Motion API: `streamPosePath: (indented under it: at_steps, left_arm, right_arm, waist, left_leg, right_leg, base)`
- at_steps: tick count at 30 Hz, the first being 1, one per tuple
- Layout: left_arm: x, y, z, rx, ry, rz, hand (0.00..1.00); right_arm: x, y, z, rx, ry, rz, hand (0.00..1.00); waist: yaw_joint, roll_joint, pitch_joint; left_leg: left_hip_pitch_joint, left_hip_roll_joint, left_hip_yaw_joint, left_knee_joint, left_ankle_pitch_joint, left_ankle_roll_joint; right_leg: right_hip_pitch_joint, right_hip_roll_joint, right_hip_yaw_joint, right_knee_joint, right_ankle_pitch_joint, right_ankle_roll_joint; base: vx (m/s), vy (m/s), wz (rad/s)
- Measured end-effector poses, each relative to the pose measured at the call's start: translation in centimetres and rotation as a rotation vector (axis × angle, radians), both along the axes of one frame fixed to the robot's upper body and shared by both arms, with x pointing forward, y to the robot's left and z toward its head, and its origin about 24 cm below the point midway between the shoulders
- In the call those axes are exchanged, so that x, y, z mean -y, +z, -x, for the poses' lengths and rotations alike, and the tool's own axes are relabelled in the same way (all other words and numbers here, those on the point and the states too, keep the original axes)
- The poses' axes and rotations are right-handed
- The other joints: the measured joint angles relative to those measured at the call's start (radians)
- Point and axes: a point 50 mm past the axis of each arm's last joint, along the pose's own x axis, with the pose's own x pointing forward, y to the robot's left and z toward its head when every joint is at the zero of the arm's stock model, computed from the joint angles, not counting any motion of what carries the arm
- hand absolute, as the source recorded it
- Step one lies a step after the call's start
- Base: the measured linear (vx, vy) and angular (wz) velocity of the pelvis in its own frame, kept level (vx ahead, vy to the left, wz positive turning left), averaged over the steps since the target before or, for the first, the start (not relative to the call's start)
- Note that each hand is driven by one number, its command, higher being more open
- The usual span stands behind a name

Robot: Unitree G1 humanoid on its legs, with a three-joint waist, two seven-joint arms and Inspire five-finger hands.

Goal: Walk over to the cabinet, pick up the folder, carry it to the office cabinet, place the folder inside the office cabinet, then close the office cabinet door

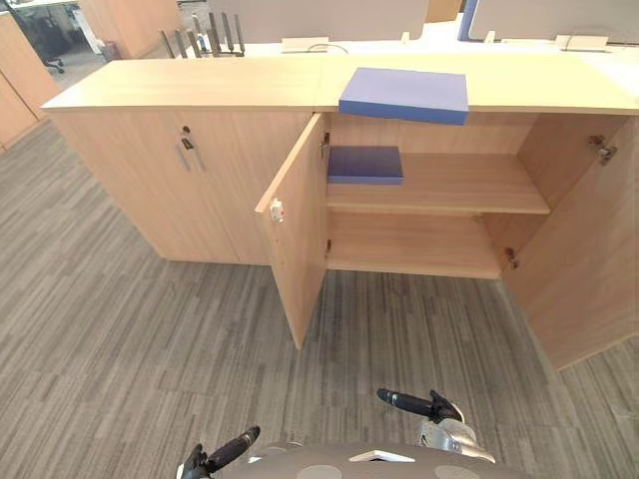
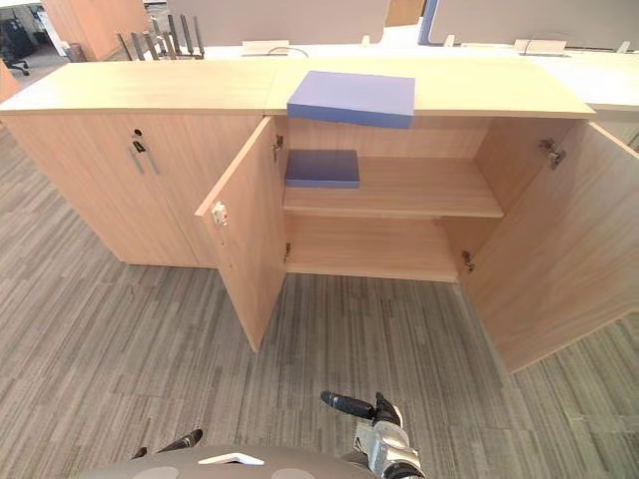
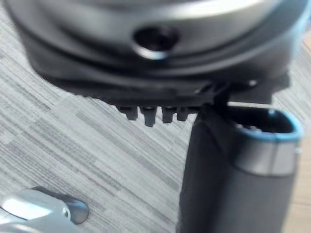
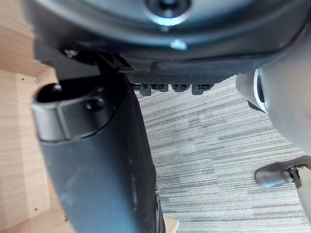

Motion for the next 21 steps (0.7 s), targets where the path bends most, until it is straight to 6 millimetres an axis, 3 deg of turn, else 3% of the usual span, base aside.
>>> streamPosePath:
  at_steps: [1, 2, 3, 4, 8, 13, 17, 19, 20, 21]
  left_arm:
    - [-0.1, 0.0, -0.1, 0.003, -0.003, -0.004, 1.0]
    - [-0.5, 0.1, -0.5, 0.012, -0.002, -0.016, 1.0]
    - [-0.8, 0.2, -0.4, 0.01, 0.011, -0.026, 1.0]
    - [-0.7, 0.2, -0.3, 0.008, 0.032, -0.031, 1.0]
    - [-0.4, 0.1, 0.2, 0.001, 0.105, -0.026, 1.0]
    - [-0.6, 0.1, 0.5, -0.007, 0.118, -0.027, 1.0]
    - [-1.0, 0.1, 0.3, 0.0, 0.127, -0.03, 1.0]
    - [-1.4, 0.2, 0.3, 0.004, 0.147, -0.04, 1.0]
    - [-1.2, 0.2, 0.4, 0.002, 0.171, -0.035, 1.0]
    - [-1.0, 0.1, 0.6, -0.001, 0.186, -0.028, 1.0]
  right_arm:
    - [-0.1, 0.0, -0.1, 0.003, -0.01, -0.004, 1.0]
    - [-0.2, 0.0, -0.1, 0.007, -0.028, -0.014, 1.0]
    - [-0.4, 0.0, -0.2, 0.009, -0.033, -0.021, 1.0]
    - [-0.5, 0.0, -0.1, 0.003, -0.035, -0.021, 1.0]
    - [-0.5, 0.0, -0.2, 0.014, -0.046, -0.025, 1.0]
    - [-0.2, -0.5, 1.3, -0.041, -0.059, -0.032, 1.0]
    - [0.1, -0.8, 2.4, -0.08, -0.044, -0.018, 1.0]
    - [0.0, -1.0, 3.1, -0.098, -0.044, -0.02, 1.0]
    - [0.1, -1.1, 3.4, -0.111, -0.044, -0.019, 1.0]
    - [0.3, -1.1, 3.5, -0.112, -0.05, -0.016, 1.0]
  waist:
    - [-0.002, -0.005, 0.004]
    - [0.004, -0.028, 0.015]
    - [0.004, -0.036, 0.022]
    - [0.007, -0.048, 0.021]
    - [0.006, -0.043, 0.025]
    - [0.006, -0.05, 0.023]
    - [-0.002, -0.057, 0.022]
    - [0.0, -0.074, 0.036]
    - [0.004, -0.071, 0.048]
    - [0.006, -0.05, 0.06]
  left_leg:
    - [0.001, 0.001, -0.004, 0.001, -0.001, -0.008]
    - [0.01, -0.001, -0.006, 0.002, -0.01, -0.026]
    - [0.017, -0.001, -0.017, 0.002, -0.02, -0.042]
    - [0.027, 0.012, -0.029, -0.009, -0.027, -0.054]
    - [0.053, 0.047, -0.081, -0.083, 0.001, -0.091]
    - [0.091, 0.114, -0.178, -0.102, 0.0, -0.141]
    - [-0.029, 0.17, -0.247, 0.14, -0.102, -0.167]
    - [-0.124, 0.175, -0.241, 0.348, -0.128, -0.15]
    - [-0.176, 0.197, -0.216, 0.488, -0.13, -0.149]
    - [-0.207, 0.223, -0.187, 0.571, -0.129, -0.149]
  right_leg:
    - [-0.008, 0.005, 0.012, -0.034, 0.006, 0.004]
    - [-0.027, 0.01, 0.066, -0.099, 0.031, 0.02]
    - [-0.028, 0.018, 0.1, -0.099, 0.074, 0.031]
    - [-0.027, 0.036, 0.107, -0.09, 0.064, 0.025]
    - [-0.04, 0.086, 0.091, -0.07, 0.023, 0.003]
    - [0.044, 0.156, 0.033, -0.08, -0.018, -0.018]
    - [0.11, 0.239, 0.052, -0.162, -0.011, -0.032]
    - [0.163, 0.267, 0.055, -0.236, -0.014, -0.047]
    - [0.199, 0.292, 0.056, -0.272, -0.006, -0.059]
    - [0.213, 0.313, 0.065, -0.288, -0.004, -0.063]
  base:
    - [0.0, -0.154, 0.17]
    - [-0.01, -0.187, 0.17]
    - [0.01, -0.259, 0.12]
    - [0.03, -0.245, 0.04]
    - [0.05, -0.205, -0.01]
    - [0.18, -0.189, 0.37]
    - [0.18, -0.12, 0.46]
    - [0.13, -0.149, 0.25]
    - [0.06, -0.138, -0.04]
    - [0.04, -0.115, -0.23]
